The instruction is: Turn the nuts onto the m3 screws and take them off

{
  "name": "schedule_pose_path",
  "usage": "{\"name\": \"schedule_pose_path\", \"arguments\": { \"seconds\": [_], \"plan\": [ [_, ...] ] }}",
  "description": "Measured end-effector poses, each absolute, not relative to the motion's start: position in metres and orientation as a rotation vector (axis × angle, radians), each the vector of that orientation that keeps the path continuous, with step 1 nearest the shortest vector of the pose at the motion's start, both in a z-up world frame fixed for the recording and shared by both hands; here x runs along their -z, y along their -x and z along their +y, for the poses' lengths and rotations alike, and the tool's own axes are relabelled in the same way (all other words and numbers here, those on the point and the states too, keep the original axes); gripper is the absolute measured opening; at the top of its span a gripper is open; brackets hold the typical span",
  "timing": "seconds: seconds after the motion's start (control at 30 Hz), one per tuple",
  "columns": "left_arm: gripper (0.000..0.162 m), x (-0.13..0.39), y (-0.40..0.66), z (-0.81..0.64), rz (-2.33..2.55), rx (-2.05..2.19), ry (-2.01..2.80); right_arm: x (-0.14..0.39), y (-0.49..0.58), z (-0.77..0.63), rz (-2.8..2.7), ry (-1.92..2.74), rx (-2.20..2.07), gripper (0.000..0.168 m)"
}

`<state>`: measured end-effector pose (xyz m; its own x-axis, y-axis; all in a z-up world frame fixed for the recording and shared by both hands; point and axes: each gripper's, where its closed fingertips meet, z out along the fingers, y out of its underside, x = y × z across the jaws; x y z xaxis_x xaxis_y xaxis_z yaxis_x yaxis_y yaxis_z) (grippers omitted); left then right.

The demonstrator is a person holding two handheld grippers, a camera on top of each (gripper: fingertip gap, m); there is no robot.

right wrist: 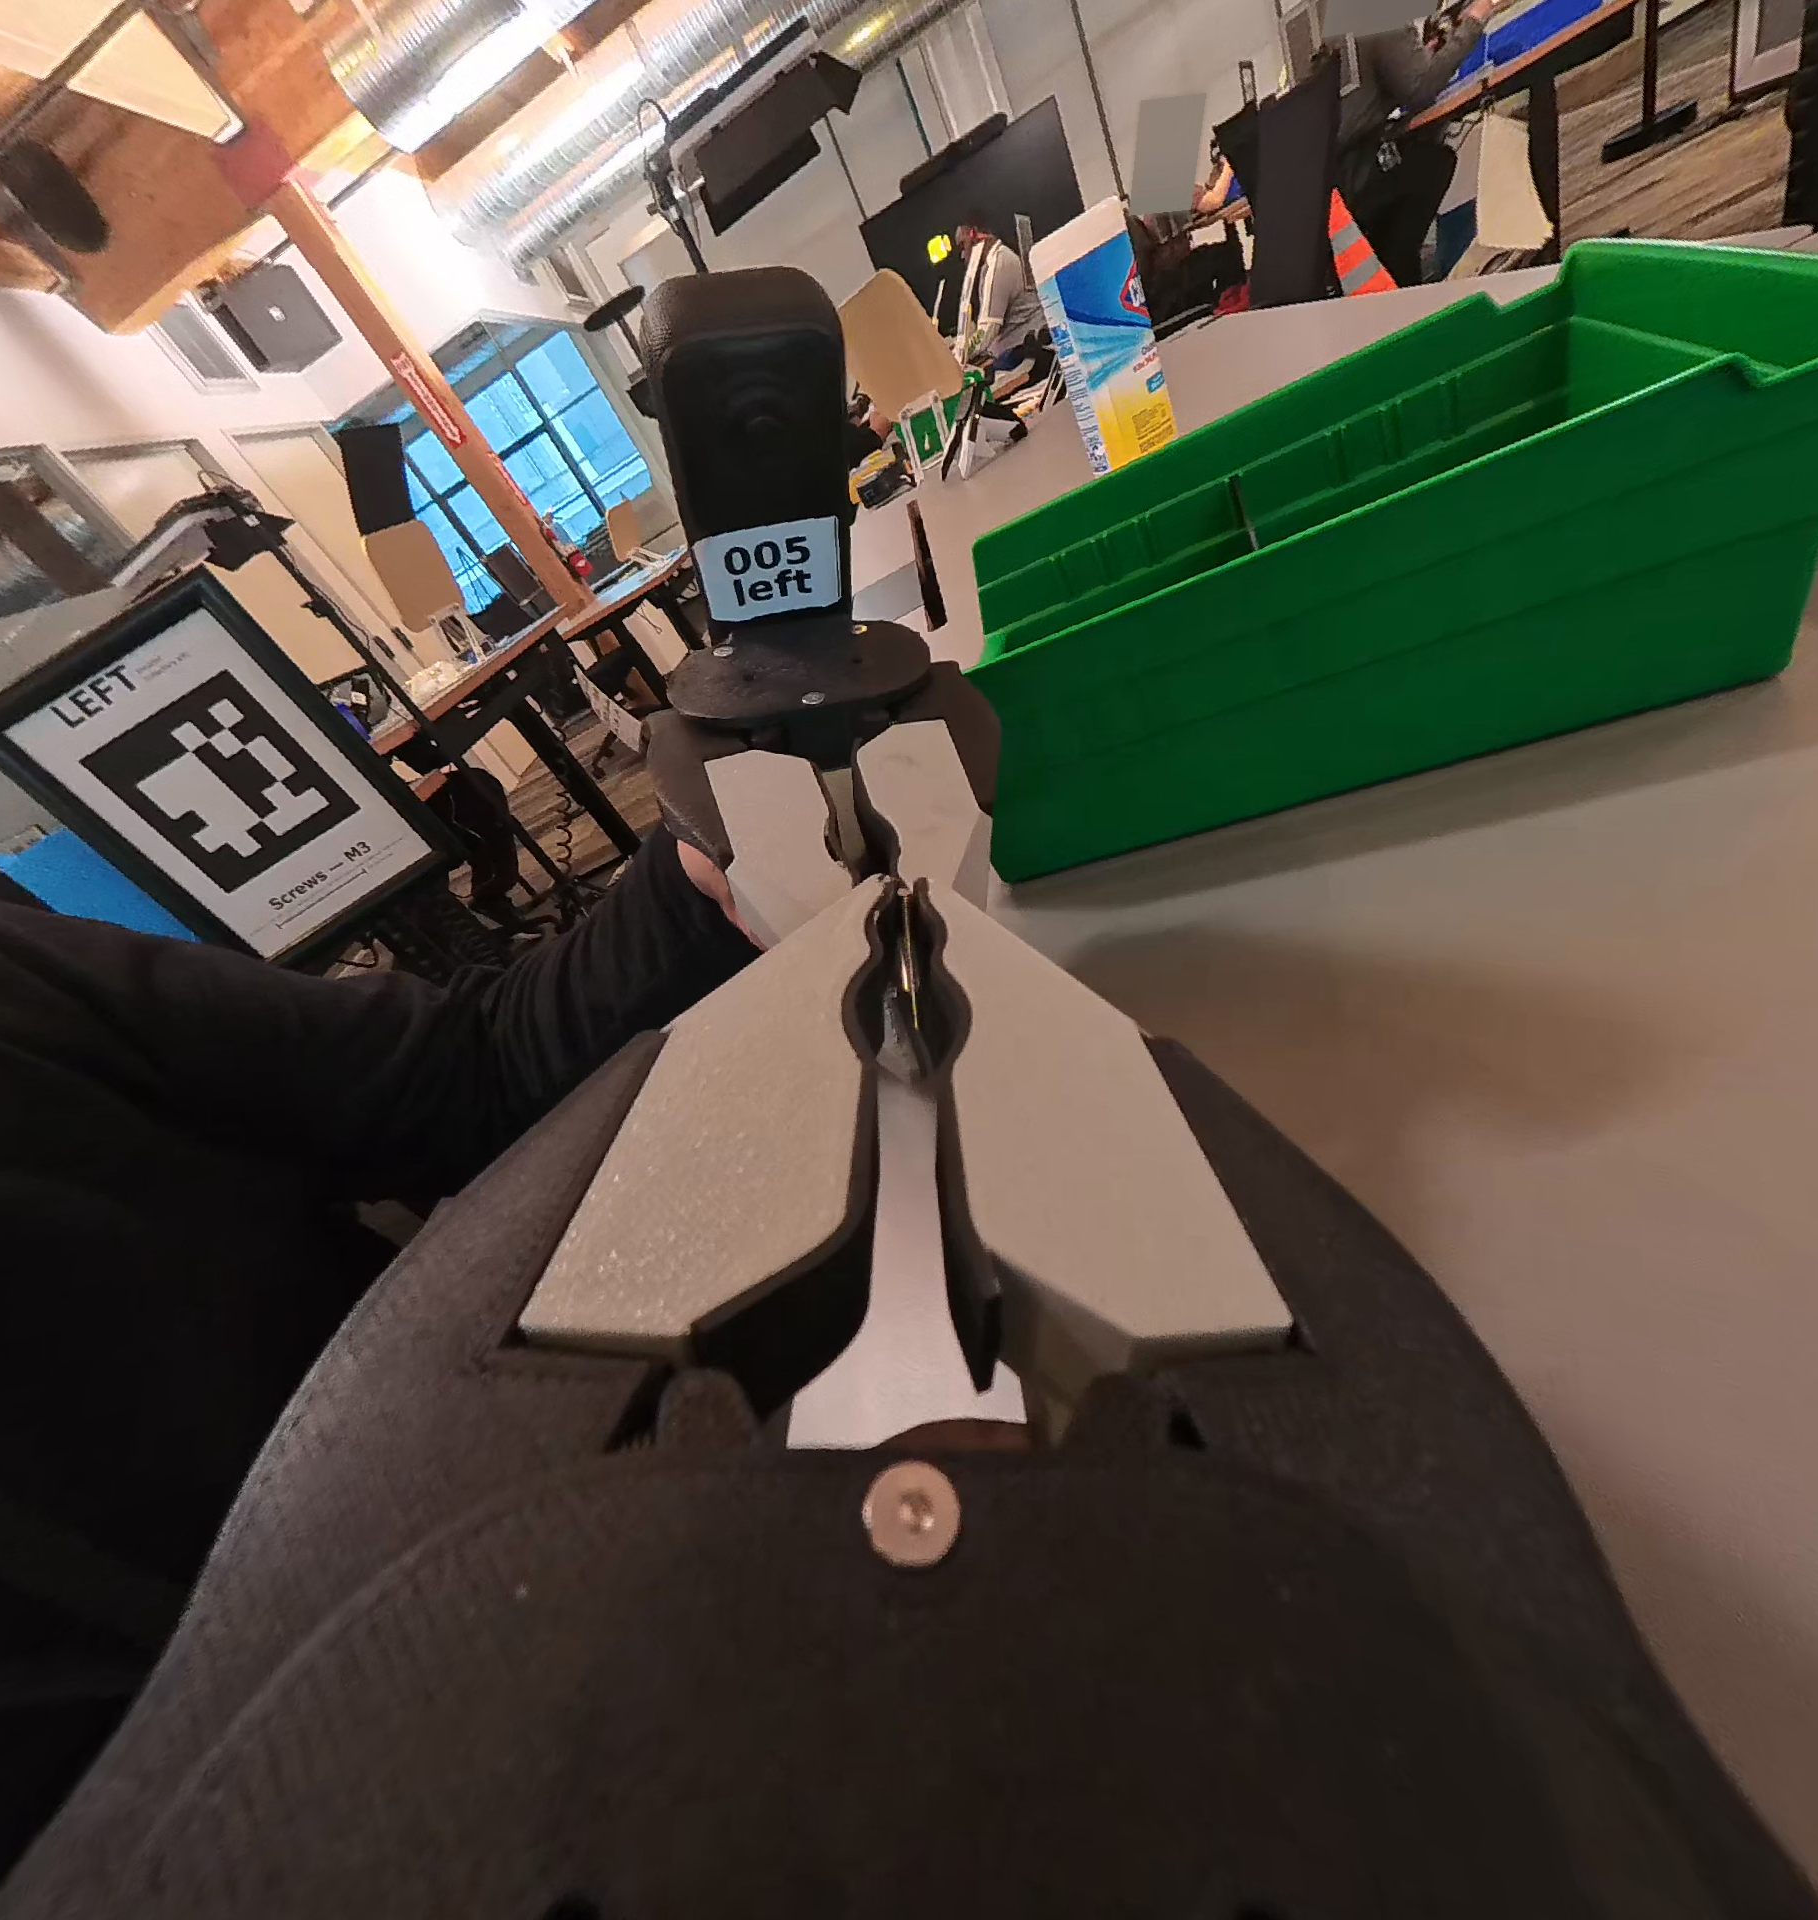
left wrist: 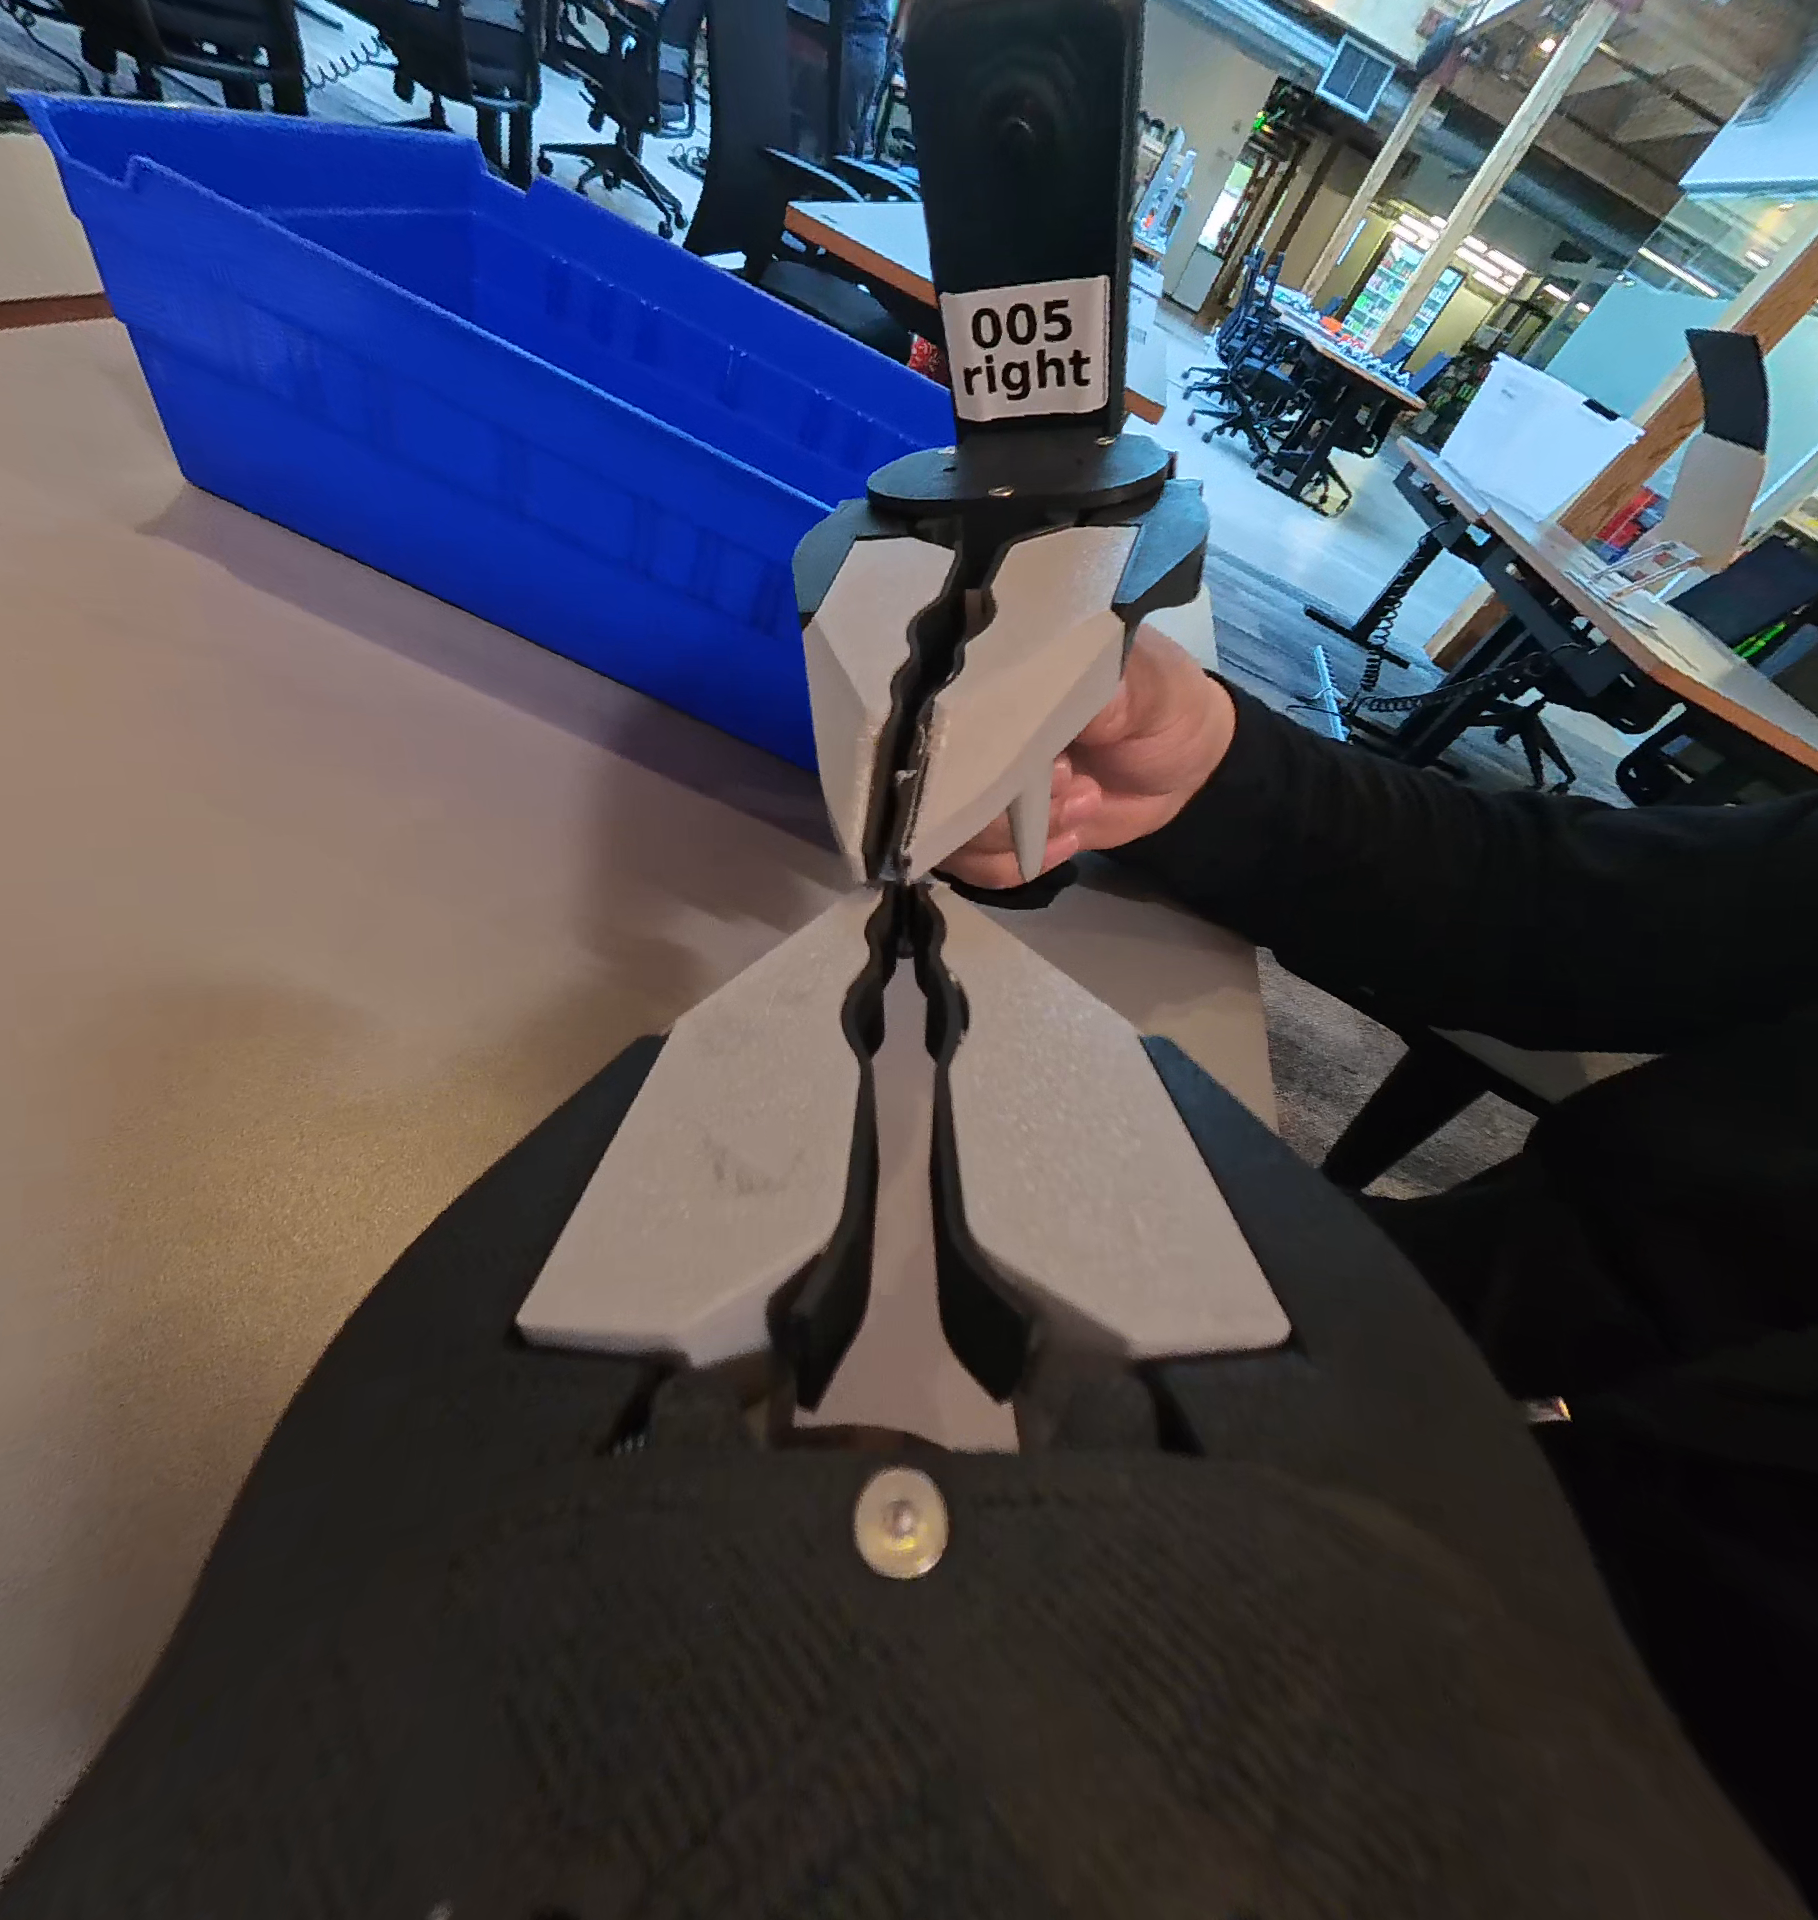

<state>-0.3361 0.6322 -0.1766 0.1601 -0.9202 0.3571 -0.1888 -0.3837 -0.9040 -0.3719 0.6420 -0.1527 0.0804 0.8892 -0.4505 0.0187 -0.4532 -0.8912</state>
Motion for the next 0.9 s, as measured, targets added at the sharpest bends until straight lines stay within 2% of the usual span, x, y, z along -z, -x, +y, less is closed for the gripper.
{"name": "schedule_pose_path", "arguments": {
  "seconds": [0.2,0.4,0.7,0.9],
  "plan": [
    [0.000,0.173,0.336,0.630,1.080,1.281,1.678,0.149,0.371,0.639,-0.934,1.585,-1.478,0.000],
    [0.000,0.166,0.335,0.623,1.152,1.292,1.536,0.133,0.369,0.627,-0.976,1.479,-1.511,0.018],
    [0.000,0.178,0.349,0.639,1.230,1.055,1.483,0.134,0.355,0.640,-1.029,1.447,-1.147,0.014],
    [0.000,0.173,0.363,0.667,1.076,1.023,1.477,0.176,0.365,0.645,-1.167,1.600,-0.974,0.008]
  ]
}}
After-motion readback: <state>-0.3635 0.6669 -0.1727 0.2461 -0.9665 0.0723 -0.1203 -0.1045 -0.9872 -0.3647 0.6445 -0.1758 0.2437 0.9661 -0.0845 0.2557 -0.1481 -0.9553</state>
